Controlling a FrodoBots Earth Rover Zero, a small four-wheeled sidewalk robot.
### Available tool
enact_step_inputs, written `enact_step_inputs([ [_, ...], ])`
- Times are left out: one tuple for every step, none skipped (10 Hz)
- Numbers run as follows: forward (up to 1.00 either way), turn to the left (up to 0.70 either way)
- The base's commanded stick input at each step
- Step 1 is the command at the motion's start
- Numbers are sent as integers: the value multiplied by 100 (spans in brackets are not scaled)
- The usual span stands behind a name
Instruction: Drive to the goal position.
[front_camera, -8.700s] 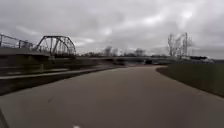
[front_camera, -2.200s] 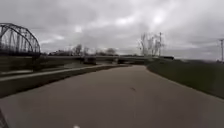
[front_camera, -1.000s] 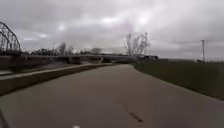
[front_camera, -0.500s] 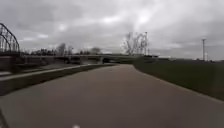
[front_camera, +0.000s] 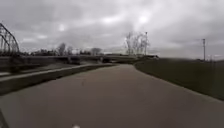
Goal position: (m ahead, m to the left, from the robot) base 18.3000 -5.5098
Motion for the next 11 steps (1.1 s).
enact_step_inputs([
  [100,0],
  [100,0],
  [100,0],
  [100,0],
  [100,0],
  [100,0],
  [100,0],
  [100,-9],
  [100,-40],
  [100,-40],
  [100,0],
])
